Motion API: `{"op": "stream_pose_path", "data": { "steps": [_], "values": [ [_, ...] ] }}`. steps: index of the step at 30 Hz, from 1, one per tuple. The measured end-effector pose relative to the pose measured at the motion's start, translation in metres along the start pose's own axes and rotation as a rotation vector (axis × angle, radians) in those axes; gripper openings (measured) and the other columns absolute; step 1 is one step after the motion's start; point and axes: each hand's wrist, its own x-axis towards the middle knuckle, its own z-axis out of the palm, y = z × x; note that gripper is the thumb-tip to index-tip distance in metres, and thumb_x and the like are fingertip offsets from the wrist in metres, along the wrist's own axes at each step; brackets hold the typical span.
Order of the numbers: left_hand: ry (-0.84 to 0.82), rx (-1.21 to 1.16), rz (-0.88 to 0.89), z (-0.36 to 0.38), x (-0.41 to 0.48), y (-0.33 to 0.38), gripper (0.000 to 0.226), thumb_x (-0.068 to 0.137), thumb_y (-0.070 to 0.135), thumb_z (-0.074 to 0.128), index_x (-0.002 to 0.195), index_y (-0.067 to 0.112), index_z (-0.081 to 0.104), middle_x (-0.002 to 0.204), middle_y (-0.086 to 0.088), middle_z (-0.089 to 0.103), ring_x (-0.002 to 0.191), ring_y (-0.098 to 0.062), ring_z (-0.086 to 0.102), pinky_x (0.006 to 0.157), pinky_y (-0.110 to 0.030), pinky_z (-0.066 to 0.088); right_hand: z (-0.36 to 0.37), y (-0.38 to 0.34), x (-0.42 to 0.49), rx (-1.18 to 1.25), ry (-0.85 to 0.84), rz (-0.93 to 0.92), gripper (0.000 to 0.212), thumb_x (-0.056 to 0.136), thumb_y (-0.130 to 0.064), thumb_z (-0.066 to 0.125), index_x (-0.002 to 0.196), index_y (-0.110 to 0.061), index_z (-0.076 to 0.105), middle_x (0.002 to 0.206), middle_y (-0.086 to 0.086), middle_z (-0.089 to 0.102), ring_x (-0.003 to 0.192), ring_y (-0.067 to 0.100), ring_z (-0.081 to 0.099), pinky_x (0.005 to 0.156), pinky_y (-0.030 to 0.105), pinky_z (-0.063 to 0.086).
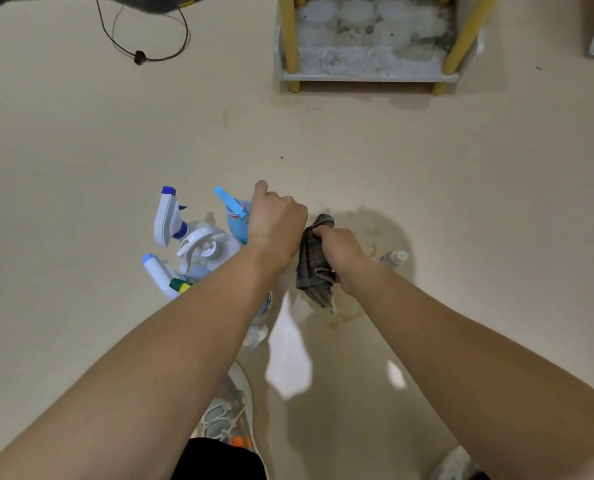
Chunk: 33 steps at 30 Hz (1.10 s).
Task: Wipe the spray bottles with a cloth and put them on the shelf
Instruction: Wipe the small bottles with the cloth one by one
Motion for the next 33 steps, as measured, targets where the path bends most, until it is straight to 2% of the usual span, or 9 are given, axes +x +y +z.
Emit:
{"op": "stream_pose_path", "data": {
  "steps": [3,6,10,12,15,18,22,27,33],
  "values": [
    [-0.028,-0.006,-0.020,0.004,-0.003,-0.004,0.029,0.082,0.002,0.054,0.065,0.019,0.038,0.061,0.002,0.037,0.077,-0.022,0.055,0.102,-0.037,0.031,-0.002,0.001,-0.006,0.000,0.001,-0.004,0.020,0.096,-0.029,0.054,0.093,-0.011,0.062,0.094,0.013,0.064,0.082,0.030,0.062,0.072,0.036,0.051],
    [-0.046,-0.043,-0.049,0.005,-0.009,-0.010,0.026,0.082,0.003,0.055,0.068,0.019,0.039,0.066,0.001,0.040,0.086,-0.023,0.060,0.100,-0.037,0.032,-0.008,-0.003,-0.019,-0.023,0.014,-0.020,0.023,0.095,-0.031,0.055,0.100,-0.009,0.063,0.097,0.014,0.065,0.083,0.031,0.062,0.076,0.039,0.052],
    [-0.007,-0.107,-0.077,-0.006,-0.021,-0.013,0.014,0.084,0.009,0.056,0.086,0.021,0.050,0.089,0.000,0.059,0.093,-0.024,0.059,0.096,-0.039,0.033,-0.026,-0.018,-0.049,-0.039,0.039,-0.074,0.023,0.094,-0.033,0.057,0.098,-0.012,0.063,0.093,0.011,0.065,0.082,0.030,0.063,0.077,0.039,0.053],
    [0.044,-0.142,-0.078,-0.014,-0.029,-0.011,0.008,0.089,0.015,0.056,0.095,0.020,0.056,0.091,-0.001,0.058,0.087,-0.025,0.054,0.091,-0.039,0.034,-0.039,-0.026,-0.069,-0.036,0.059,-0.138,0.028,0.087,-0.038,0.060,0.092,-0.011,0.065,0.091,0.015,0.068,0.082,0.033,0.065,0.076,0.041,0.054],
    [0.083,-0.275,-0.093,-0.024,-0.040,0.001,0.021,0.092,0.027,0.056,0.110,0.018,0.061,0.093,-0.001,0.057,0.087,-0.027,0.053,0.085,-0.038,0.033,-0.067,-0.033,-0.093,-0.013,0.107,-0.264,0.025,0.090,-0.036,0.059,0.080,-0.013,0.060,0.080,0.014,0.063,0.075,0.030,0.061,0.071,0.037,0.047],
    [0.041,-0.549,-0.087,-0.030,-0.049,0.022,0.037,0.093,0.035,0.058,0.127,0.020,0.059,0.118,-0.004,0.063,0.109,-0.029,0.060,0.091,-0.038,0.036,-0.101,-0.031,-0.112,0.032,0.195,-0.324,0.023,0.099,-0.029,0.055,0.085,-0.011,0.062,0.075,0.006,0.065,0.068,0.024,0.062,0.062,0.027,0.045],
    [-0.049,-0.827,-0.076,-0.028,-0.054,0.058,0.052,0.092,0.036,0.062,0.141,0.023,0.050,0.132,-0.002,0.059,0.120,-0.024,0.057,0.089,-0.034,0.042,-0.141,-0.009,-0.120,0.099,0.310,-0.326,0.020,0.098,-0.030,0.054,0.088,-0.013,0.057,0.080,0.009,0.061,0.071,0.024,0.058,0.065,0.031,0.041],
    [-0.092,-0.962,-0.071,-0.010,-0.044,0.100,0.068,0.087,0.038,0.071,0.146,0.020,0.041,0.136,-0.001,0.054,0.122,-0.023,0.054,0.091,-0.035,0.046,-0.169,0.023,-0.106,0.094,0.368,-0.226,0.018,0.096,-0.031,0.053,0.087,-0.015,0.055,0.079,0.011,0.056,0.074,0.025,0.054,0.070,0.034,0.040],
    [-0.060,-1.013,-0.056,0.009,-0.014,0.130,0.070,0.088,0.035,0.069,0.149,0.025,0.036,0.144,0.001,0.046,0.122,-0.024,0.055,0.090,-0.038,0.048,-0.177,0.048,-0.075,0.094,0.331,-0.150,0.025,0.101,-0.029,0.051,0.085,-0.012,0.059,0.077,0.007,0.067,0.065,0.023,0.062,0.062,0.030,0.046]
  ]
}}
